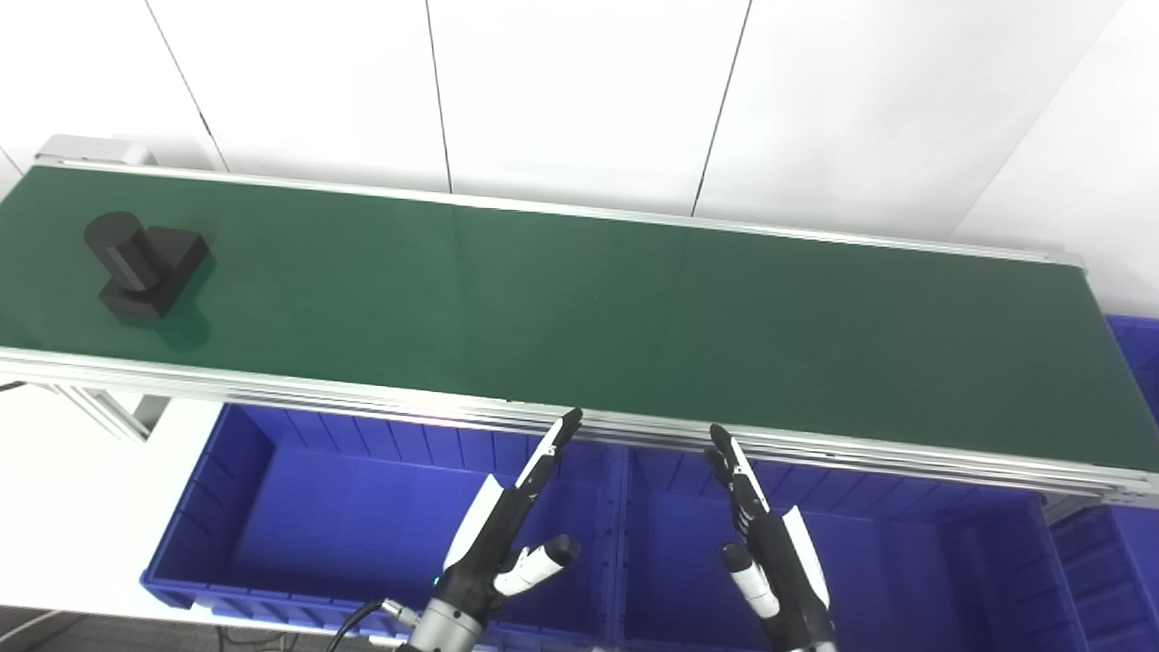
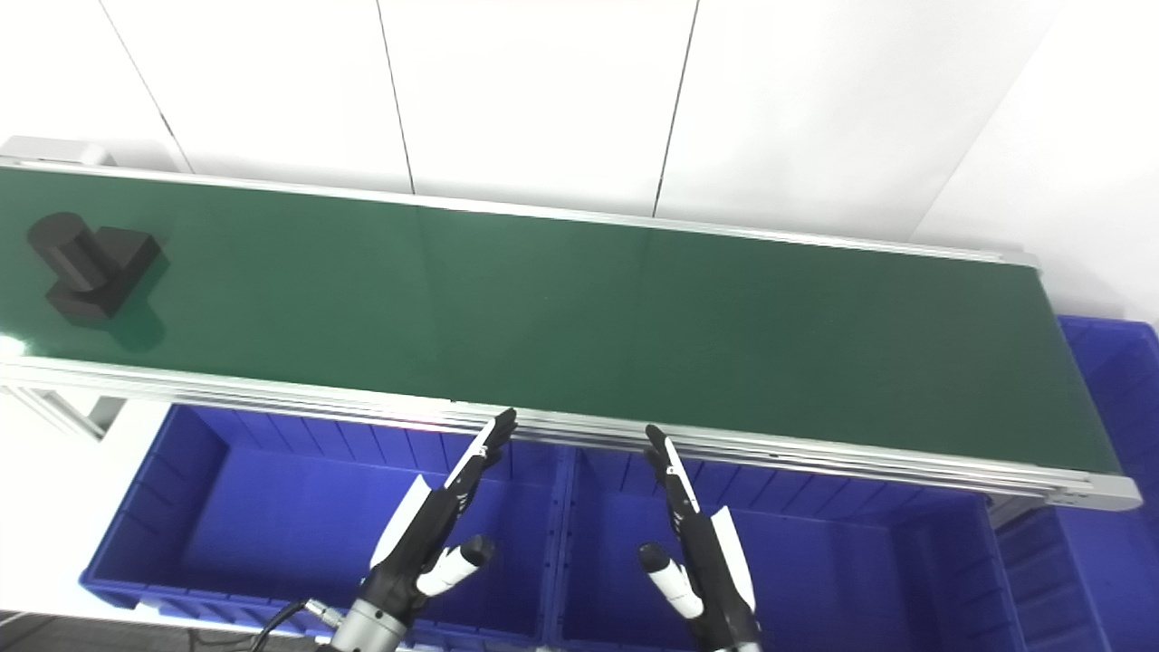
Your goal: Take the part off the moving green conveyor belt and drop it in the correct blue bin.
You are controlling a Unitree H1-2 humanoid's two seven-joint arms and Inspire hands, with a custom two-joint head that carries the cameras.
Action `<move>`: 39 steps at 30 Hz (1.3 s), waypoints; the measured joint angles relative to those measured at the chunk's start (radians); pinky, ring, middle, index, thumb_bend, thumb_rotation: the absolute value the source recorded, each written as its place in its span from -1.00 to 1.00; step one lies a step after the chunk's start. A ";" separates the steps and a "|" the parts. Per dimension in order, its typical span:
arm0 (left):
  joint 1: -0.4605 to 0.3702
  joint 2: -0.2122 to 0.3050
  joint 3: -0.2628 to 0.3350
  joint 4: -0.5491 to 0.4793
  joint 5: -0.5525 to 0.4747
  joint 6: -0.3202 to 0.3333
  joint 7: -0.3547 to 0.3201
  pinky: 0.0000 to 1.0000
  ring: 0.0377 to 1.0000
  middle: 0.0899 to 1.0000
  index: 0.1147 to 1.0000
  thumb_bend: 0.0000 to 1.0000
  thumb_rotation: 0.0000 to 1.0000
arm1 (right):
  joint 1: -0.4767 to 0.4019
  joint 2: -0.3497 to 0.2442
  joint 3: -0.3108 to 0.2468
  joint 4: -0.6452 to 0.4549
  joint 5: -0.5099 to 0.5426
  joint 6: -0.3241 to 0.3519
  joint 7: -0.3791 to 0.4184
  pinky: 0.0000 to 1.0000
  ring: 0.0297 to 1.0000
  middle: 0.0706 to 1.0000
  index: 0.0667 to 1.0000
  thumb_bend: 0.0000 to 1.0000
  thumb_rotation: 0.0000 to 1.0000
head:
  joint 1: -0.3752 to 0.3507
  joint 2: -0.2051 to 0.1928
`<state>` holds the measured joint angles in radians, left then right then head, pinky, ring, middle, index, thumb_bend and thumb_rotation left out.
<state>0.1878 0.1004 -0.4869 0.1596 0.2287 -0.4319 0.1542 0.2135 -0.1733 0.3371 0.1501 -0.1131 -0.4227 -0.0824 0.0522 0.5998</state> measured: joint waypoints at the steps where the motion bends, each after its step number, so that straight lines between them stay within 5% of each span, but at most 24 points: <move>1: 0.000 -0.001 -0.002 0.000 -0.001 0.000 0.000 0.97 1.00 0.99 0.98 0.72 1.00 | 0.001 0.000 -0.001 0.000 0.000 0.000 0.001 0.97 0.95 1.00 0.98 0.70 1.00 | -0.002 -0.002; 9: -0.003 -0.003 -0.014 0.001 -0.002 0.000 0.000 0.99 1.00 1.00 0.99 0.71 1.00 | 0.003 0.000 -0.004 0.000 0.000 0.000 0.004 0.96 0.95 1.00 0.98 0.70 1.00 | -0.002 -0.002; 26: -0.039 -0.005 -0.062 0.073 0.006 0.000 0.077 0.91 0.98 0.99 0.94 0.82 1.00 | -0.002 -0.013 -0.004 0.054 0.002 0.000 0.004 0.98 0.98 1.00 0.97 0.73 1.00 | 0.069 -0.109; 39: -0.057 -0.011 -0.089 0.105 0.065 0.000 0.136 0.88 0.94 0.96 0.92 0.82 1.00 | -0.009 -0.045 -0.002 0.057 0.006 0.000 0.003 1.00 0.99 1.00 1.00 0.63 1.00 | 0.160 -0.104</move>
<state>0.1305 0.0895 -0.5763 0.2646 0.2937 -0.4319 0.2907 0.2049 -0.2179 0.3353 0.2067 -0.1071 -0.4227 -0.0795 0.2117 0.4955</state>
